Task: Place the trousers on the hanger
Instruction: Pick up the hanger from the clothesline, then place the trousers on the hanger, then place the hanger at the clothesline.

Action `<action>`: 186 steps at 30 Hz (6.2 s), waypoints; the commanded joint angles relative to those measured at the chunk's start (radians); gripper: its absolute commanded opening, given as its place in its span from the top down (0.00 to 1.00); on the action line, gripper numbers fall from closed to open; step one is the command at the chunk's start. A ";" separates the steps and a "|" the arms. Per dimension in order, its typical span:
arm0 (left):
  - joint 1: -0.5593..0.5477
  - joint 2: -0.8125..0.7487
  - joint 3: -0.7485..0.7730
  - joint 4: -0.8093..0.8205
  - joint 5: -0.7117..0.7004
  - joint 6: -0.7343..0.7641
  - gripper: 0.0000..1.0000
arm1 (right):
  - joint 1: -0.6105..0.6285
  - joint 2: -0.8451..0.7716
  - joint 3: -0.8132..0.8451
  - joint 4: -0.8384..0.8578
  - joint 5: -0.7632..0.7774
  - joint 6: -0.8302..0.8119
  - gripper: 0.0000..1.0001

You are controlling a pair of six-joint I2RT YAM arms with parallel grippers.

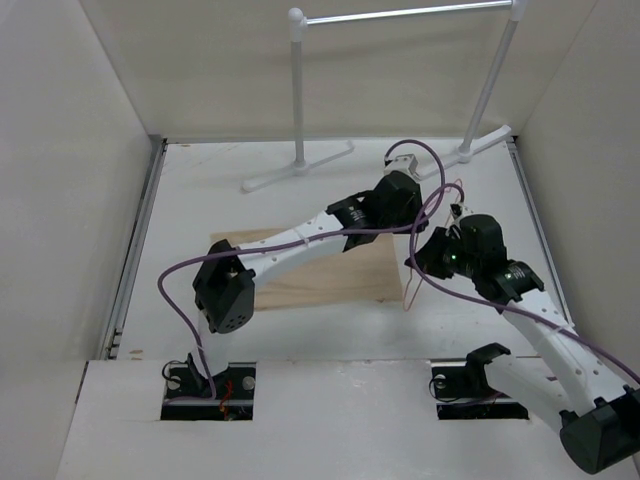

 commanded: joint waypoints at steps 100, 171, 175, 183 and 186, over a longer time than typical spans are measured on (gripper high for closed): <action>0.093 -0.713 -0.199 -0.319 -0.510 0.177 1.00 | -0.103 -0.115 0.022 0.169 -0.011 0.119 0.36; 0.530 -1.104 -0.710 -0.315 -0.171 0.025 0.00 | -0.219 0.835 1.245 0.319 -0.200 0.126 0.99; 0.583 -1.162 -0.816 -0.353 -0.135 -0.004 0.00 | -0.279 0.966 1.414 0.265 -0.220 0.123 0.99; 0.617 -1.213 -0.927 -0.358 -0.095 -0.063 0.00 | -0.342 1.150 1.576 0.187 -0.254 0.138 0.99; 0.622 -1.213 -0.927 -0.362 -0.095 -0.070 0.00 | -0.341 1.106 1.441 0.225 -0.243 0.129 0.99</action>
